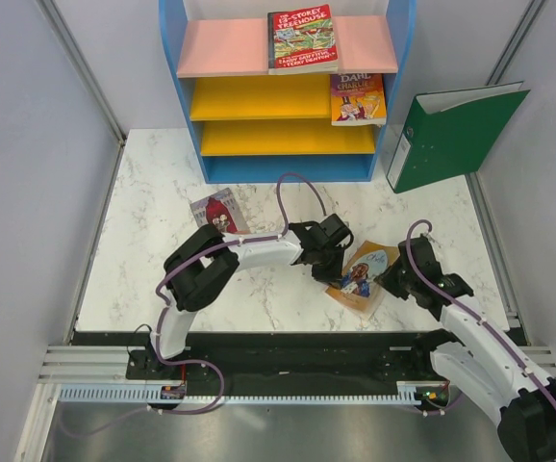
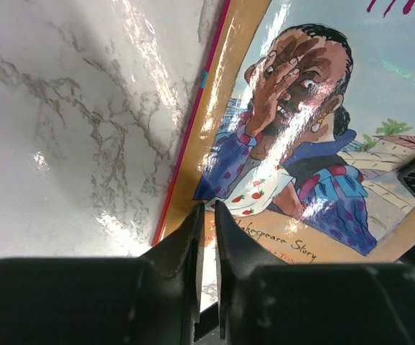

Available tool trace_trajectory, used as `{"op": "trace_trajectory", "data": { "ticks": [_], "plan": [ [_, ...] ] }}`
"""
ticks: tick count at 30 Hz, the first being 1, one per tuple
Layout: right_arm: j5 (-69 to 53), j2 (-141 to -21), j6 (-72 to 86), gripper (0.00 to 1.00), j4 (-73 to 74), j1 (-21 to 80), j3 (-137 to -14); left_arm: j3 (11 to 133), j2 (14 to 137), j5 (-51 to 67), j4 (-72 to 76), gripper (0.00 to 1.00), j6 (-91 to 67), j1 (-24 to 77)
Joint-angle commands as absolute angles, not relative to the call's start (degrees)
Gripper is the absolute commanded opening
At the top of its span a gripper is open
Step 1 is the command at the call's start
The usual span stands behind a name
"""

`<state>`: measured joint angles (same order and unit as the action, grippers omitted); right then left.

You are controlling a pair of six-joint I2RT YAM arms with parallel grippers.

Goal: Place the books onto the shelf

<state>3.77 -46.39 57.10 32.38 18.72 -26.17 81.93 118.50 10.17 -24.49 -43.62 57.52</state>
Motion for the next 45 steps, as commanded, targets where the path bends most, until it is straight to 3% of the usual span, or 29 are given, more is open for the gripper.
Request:
{"op": "trace_trajectory", "data": {
  "ticks": [1, 4, 7, 10, 18, 24, 33, 35, 36, 37, 39, 40, 41, 42, 44, 45],
  "plan": [
    [3.17, -43.34, 55.03, 0.0, 26.9, 18.55, -26.72, 80.25, 119.19, 5.81, -26.19, 0.2, -43.68, 57.48],
    [1.58, -41.93, 51.78, 0.0, 25.58, 18.63, -28.47, 74.82, 112.43, 2.12, -24.62, 0.43, -43.6, 56.26],
    [0.09, -42.01, 47.57, 0.0, 25.14, 18.63, -31.01, 69.54, 104.7, 1.66, -20.5, 0.59, -42.81, 53.72],
    [-4.11, -42.45, 44.48, 0.0, 23.56, 18.72, -32.16, 59.19, 99.41, 8.68, -11.28, 0.7, -42.36, 49.24],
    [-12.47, -41.04, 44.65, 0.0, 16.97, 18.63, -32.34, 43.71, 95.02, 25.29, 20.32, 0.7, -45.17, 43.6],
    [-15.73, -41.66, 44.03, 0.0, 16.08, 18.63, -32.87, 36.22, 92.64, 29.18, 41.8, 0.7, -49.65, 43.24],
    [-23.89, -43.59, 45.87, 0.0, 10.03, 18.63, -30.77, 38.84, 97.11, 34.27, 51.92, 0.73, -53.96, 43.59],
    [-25.65, -44.03, 46.32, 0.0, 8.01, 18.63, -30.24, 40.68, 100.01, 35.68, 53.52, 0.83, -55.72, 43.94],
    [-27.23, -44.64, 46.41, 0.01, 7.48, 18.63, -30.15, 41.13, 100.8, 35.86, 54.66, 0.82, -56.33, 44.12],
    [-28.03, -44.82, 46.32, 0.01, 7.21, 18.63, -30.15, 41.39, 101.59, 36.29, 56.84, 0.8, -57.73, 44.3],
    [-28.91, -45.44, 45.97, 0.01, 7.21, 18.63, -30.15, 41.66, 103.53, 36.56, 59.4, 0.58, -59.41, 44.47],
    [-28.92, -45.53, 45.88, 0.02, 7.47, 18.63, -30.06, 41.66, 104.06, 37.08, 61.42, 0.4, -61.07, 44.39],
    [-28.65, -45.61, 45.79, 0.06, 7.64, 18.63, -29.88, 41.66, 104.85, 37.18, 61.87, 0.09, -61.69, 44.47],
    [-27.96, -45.62, 45.79, 0.29, 8.34, 18.63, -29.88, 41.49, 105.03, 37.35, 62.22, 0.02, -62.57, 44.47],
    [-25.67, -45.53, 45.53, 0.36, 10.63, 18.63, -29.53, 40.26, 104.51, 37.18, 63.62, 0.02, -63.19, 44.47],
    [-25.4, -45.35, 45.53, 0.44, 10.63, 18.63, -29.1, 39.64, 104.07, 36.92, 64.24, 0.02, -63.72, 44.39]
  ]
}}
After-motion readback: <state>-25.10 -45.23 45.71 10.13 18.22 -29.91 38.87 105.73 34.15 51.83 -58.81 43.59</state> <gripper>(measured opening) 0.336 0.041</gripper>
